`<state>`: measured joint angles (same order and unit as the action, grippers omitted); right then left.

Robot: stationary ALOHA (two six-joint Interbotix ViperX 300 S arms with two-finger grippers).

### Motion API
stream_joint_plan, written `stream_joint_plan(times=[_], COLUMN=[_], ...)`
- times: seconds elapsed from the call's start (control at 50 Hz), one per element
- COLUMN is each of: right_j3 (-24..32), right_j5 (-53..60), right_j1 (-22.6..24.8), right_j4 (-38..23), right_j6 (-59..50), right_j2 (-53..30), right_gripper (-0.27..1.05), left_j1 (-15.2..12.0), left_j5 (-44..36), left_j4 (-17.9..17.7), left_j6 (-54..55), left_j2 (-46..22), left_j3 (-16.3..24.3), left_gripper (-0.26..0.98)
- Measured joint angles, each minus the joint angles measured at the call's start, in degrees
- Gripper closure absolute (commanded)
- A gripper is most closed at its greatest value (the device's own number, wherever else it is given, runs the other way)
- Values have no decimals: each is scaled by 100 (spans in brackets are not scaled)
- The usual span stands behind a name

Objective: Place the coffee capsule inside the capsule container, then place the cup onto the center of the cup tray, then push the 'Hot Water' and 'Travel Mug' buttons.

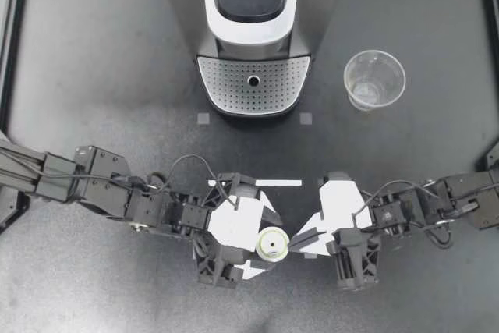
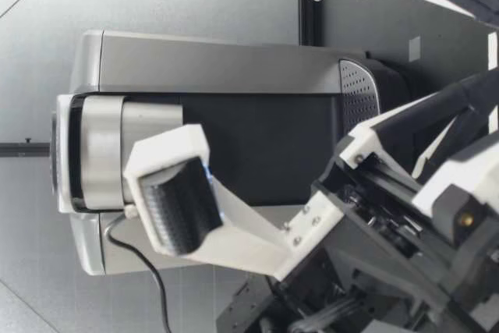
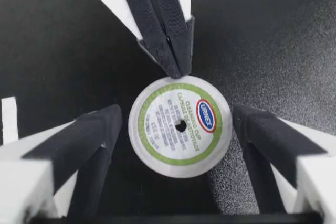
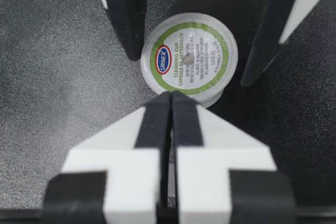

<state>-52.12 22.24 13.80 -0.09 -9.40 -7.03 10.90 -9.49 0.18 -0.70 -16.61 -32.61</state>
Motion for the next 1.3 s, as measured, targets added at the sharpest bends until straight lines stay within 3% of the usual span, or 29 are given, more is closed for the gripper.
stream_joint_plan(times=[0.34,0.58,0.78,1.02,1.16,1.3], right_j3=[9,0,-308,-791,-782,-562], right_j5=[0,-9,176,1354,1600,1679], right_j1=[-9,0,-88,-896,-1635,-2083], right_j4=[0,9,352,756,976,976], right_j6=[0,-105,-396,-809,-993,-958], right_j2=[0,211,1213,2136,2171,2048], right_gripper=[67,67,67,67,67,67], left_j1=[0,0,0,0,9,0], left_j5=[158,176,176,185,343,694], left_j4=[0,0,0,0,-18,-18], left_j6=[-18,-9,53,79,88,88], left_j2=[-35,-26,281,756,1046,1274], left_j3=[26,44,-132,-439,-545,-563], left_gripper=[19,19,20,20,20,20])
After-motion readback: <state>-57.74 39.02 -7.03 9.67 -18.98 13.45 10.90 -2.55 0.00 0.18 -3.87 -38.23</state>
